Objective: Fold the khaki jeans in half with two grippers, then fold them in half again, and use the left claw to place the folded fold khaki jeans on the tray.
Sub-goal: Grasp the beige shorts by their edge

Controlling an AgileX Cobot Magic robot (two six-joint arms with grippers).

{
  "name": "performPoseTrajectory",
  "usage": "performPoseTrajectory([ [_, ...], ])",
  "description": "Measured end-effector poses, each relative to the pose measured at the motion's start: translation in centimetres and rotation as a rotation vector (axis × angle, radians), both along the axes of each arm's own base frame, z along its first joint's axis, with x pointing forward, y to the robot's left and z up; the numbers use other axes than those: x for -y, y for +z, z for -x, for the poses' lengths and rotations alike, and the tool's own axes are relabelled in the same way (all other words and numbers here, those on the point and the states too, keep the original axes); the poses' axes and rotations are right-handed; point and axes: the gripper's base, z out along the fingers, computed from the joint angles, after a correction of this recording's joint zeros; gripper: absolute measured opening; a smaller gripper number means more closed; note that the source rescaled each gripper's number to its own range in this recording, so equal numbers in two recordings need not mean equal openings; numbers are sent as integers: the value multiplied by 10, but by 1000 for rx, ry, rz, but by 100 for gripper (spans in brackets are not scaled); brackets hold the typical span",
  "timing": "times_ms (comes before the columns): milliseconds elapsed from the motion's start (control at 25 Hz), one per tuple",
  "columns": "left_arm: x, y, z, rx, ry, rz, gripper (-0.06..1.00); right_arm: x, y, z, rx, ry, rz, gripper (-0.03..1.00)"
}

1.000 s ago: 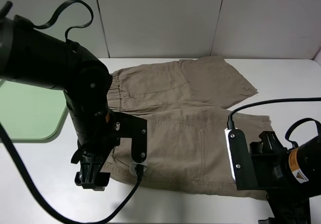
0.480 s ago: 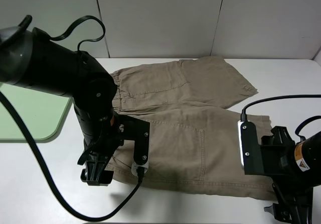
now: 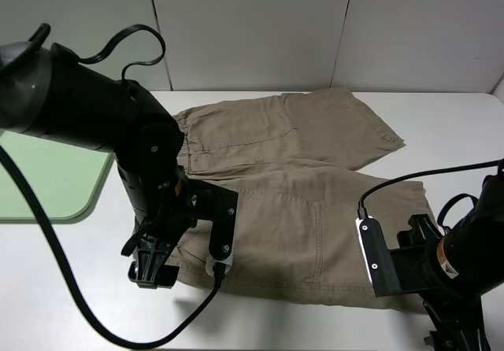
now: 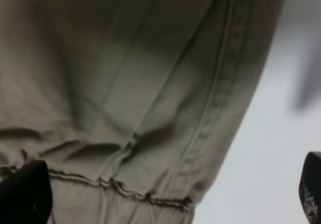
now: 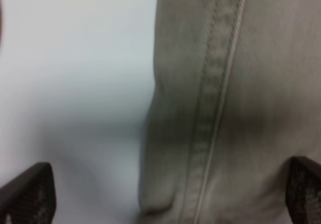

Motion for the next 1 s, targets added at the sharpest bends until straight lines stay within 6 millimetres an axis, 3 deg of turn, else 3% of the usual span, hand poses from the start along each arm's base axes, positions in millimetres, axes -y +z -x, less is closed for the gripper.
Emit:
performPoseTrajectory([
  [600, 3, -16, -2, -6, -3, 1, 98, -6, -10, -4, 8, 25, -31, 100],
  [1000, 6, -17, -4, 18, -6, 32, 91, -6, -13, -5, -10, 25, -17, 100],
])
